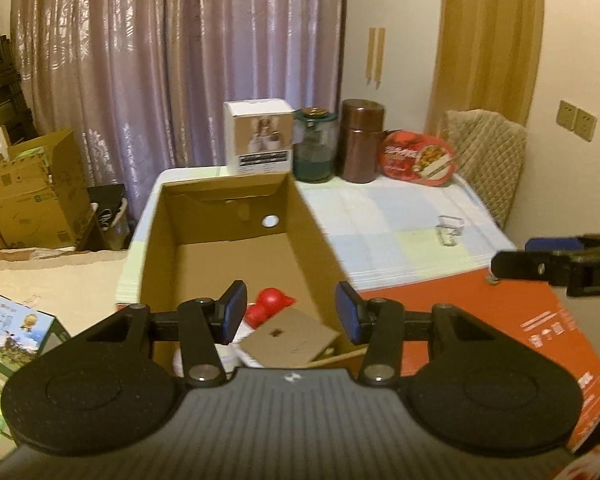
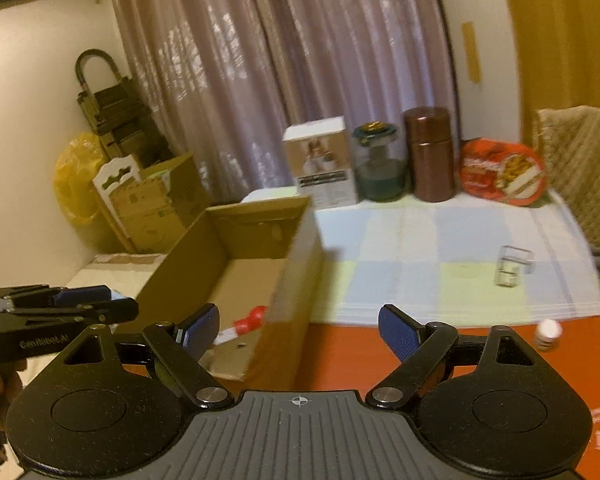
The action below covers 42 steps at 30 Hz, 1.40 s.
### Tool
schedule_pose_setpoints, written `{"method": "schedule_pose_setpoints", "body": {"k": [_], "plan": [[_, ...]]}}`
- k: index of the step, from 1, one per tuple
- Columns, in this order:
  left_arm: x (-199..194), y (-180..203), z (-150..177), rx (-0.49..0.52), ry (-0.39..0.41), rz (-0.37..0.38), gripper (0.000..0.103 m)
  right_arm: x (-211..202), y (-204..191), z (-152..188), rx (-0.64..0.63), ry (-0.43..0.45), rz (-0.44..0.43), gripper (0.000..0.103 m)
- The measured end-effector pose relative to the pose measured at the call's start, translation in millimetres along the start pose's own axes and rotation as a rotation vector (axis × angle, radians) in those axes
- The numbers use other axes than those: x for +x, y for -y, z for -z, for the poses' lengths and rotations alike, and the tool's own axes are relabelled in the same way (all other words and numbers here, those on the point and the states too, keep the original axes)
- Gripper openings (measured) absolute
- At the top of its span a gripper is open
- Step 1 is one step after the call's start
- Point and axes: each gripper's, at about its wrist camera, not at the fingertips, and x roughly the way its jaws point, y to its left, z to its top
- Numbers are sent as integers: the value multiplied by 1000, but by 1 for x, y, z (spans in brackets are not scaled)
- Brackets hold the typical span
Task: Organize rigid objects
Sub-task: 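Move both grippers back from the box toward the remaining table objects, then grasp the small white-capped jar with the right gripper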
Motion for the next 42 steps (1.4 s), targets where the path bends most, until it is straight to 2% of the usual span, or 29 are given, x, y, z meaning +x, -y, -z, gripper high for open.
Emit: {"method": "schedule_pose_setpoints", "body": {"k": [12,16,20,21,25,31,36,42], "plan": [[-1,77,8,-17,28,110,52,-60,85,48,57,24,170,84],[12,106,10,-3,33,130,59,-69,113,56,59,45,243,84],[29,133,11,18,50,118,74,-74,138,66,57,68,295,84],[35,138,11,16,53,120,75,-73,143,69,57,73,304,84],[61,156,12,5,37,125,79,-65,164,76,53,74,327,84],[108,174,14,11,2,134,79,-38,193,81,33,72,338,84],[148,184,13,11,-16,130,79,-9,214,77,19,73,325,84],[186,187,13,-2,-33,122,79,39,235,65,5,33,285,82]]}}
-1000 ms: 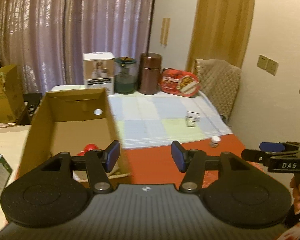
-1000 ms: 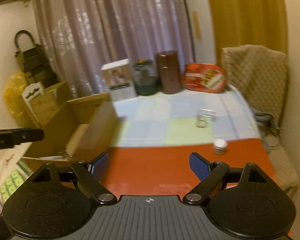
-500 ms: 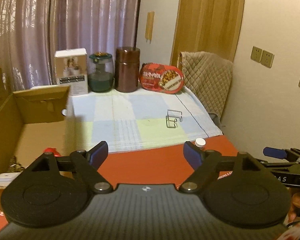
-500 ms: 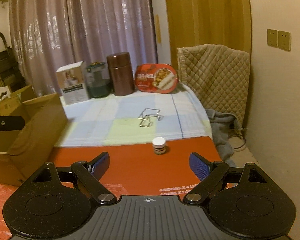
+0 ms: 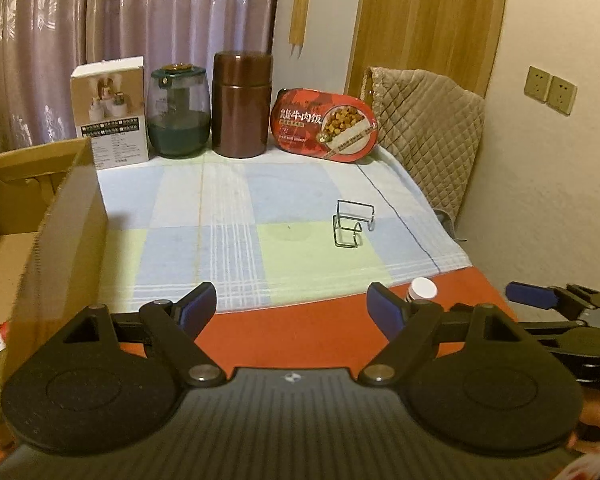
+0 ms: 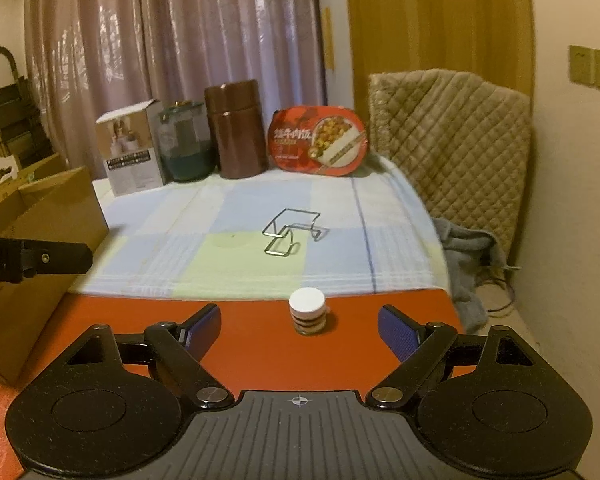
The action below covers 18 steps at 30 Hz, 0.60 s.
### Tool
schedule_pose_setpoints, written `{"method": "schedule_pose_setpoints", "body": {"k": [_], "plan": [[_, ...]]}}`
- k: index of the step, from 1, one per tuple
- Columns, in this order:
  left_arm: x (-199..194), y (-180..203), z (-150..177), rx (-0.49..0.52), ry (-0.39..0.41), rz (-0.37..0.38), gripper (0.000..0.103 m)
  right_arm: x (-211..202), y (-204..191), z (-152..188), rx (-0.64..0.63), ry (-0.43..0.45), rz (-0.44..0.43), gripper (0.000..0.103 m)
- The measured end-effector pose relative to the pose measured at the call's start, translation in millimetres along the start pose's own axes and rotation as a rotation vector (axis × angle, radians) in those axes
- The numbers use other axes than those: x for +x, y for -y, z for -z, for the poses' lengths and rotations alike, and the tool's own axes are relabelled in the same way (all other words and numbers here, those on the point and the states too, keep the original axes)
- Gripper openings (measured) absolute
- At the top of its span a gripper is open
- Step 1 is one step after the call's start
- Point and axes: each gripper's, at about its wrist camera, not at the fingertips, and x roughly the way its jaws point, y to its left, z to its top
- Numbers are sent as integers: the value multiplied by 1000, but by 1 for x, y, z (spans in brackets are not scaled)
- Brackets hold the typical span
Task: Organize rigid objects
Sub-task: 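Grasp the small white-capped jar with the right gripper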
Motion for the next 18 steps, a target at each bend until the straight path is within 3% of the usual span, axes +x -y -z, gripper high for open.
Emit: {"method": "schedule_pose_setpoints", "body": {"k": [2,18], "plan": [[8,1,0,6,4,1,79,15,3,-1,-2,-14,-4,77],[66,1,-3,33,-20,10,79,62,16,7,-34,-58,-33,62]]}}
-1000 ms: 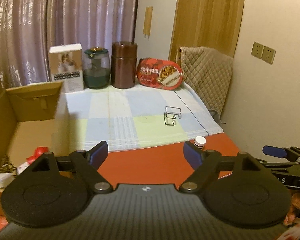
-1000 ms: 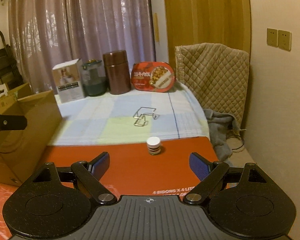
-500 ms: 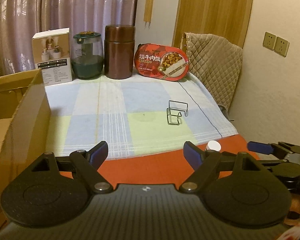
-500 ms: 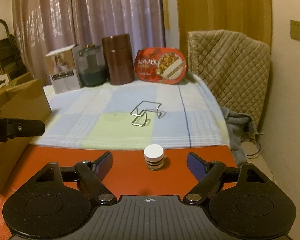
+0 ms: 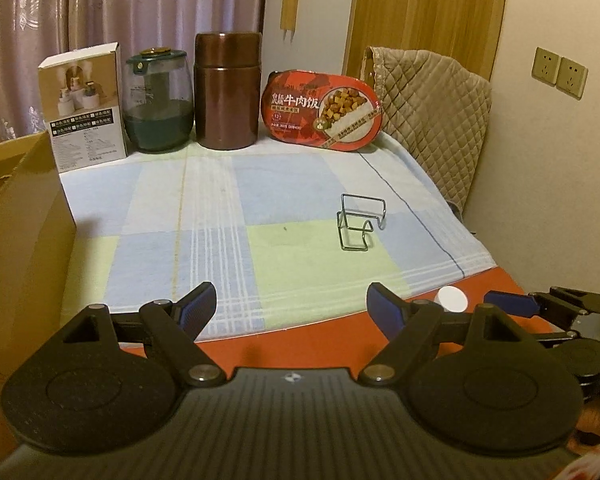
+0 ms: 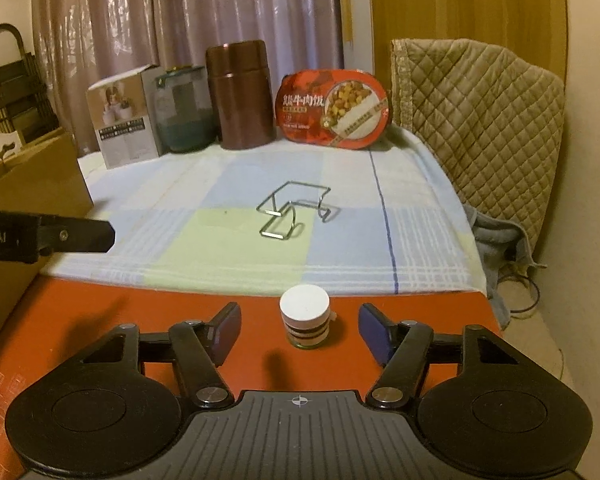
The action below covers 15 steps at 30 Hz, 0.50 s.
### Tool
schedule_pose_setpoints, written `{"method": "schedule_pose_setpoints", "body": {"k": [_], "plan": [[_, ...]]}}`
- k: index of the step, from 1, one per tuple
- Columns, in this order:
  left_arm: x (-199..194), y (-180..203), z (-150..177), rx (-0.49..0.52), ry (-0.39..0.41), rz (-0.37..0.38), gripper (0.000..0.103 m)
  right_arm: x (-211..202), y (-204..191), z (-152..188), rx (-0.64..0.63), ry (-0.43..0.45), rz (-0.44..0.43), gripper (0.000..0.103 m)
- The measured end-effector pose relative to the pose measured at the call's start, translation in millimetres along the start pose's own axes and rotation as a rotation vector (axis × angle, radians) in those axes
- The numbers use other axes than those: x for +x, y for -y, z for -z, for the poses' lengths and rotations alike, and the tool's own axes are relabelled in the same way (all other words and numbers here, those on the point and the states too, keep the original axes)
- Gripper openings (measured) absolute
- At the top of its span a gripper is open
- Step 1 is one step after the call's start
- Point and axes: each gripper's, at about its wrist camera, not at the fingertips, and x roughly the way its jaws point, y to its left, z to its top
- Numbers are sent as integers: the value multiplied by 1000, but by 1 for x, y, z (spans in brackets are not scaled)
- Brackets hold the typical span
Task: Organize rigid objects
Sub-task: 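Grasp the small white-capped jar with the right gripper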
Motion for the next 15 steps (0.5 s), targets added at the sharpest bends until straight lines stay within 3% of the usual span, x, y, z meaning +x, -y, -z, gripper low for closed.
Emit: {"method": "schedule_pose_setpoints", "body": {"k": [15], "plan": [[27,-4,3,-8,-27,7,79,23,2,2,-30,-5,11,42]]}}
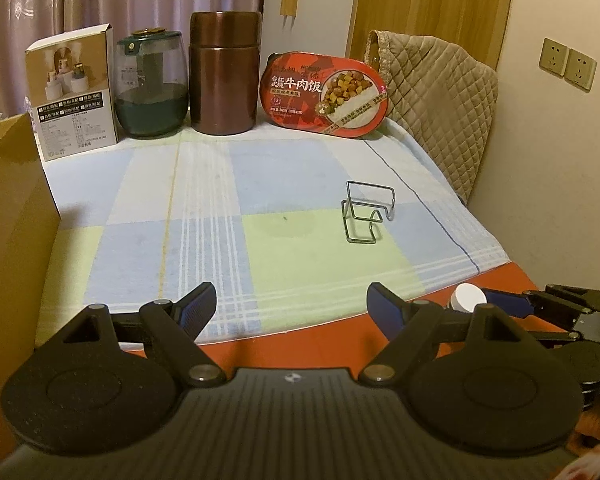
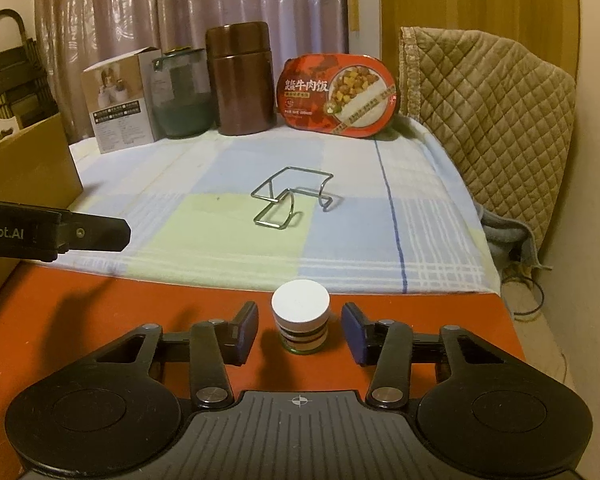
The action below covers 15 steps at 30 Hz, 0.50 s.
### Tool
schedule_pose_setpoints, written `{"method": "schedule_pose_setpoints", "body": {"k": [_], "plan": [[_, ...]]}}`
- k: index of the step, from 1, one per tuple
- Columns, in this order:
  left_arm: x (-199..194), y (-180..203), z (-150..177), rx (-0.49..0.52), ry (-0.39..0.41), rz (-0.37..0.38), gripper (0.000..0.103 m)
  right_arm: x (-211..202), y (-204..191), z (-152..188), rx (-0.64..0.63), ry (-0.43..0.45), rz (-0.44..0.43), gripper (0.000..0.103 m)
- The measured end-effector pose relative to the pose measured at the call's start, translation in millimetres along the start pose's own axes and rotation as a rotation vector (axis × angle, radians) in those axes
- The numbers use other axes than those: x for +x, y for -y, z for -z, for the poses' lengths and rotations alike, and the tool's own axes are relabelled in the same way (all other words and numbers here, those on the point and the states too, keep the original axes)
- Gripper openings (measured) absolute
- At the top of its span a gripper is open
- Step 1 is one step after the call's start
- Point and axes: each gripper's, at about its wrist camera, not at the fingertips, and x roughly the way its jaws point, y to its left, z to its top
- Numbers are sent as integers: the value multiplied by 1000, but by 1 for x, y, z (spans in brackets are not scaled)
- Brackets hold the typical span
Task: Organize rigid objects
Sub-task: 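Grasp the small white-capped jar with the right gripper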
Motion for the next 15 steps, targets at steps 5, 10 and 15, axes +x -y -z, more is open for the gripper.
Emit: {"method": "schedule_pose_setpoints", "body": {"k": [5,10,15], "plan": [[3,0,0,-2,-4,4,79,3,2,1,0,-5,3,34],[6,0,0,3,-9,9,79,2,1,1,-3,-4,-4,32],[10,1,-2,11,-12,7,79,-3,1,-3,7,20,3,31]]}}
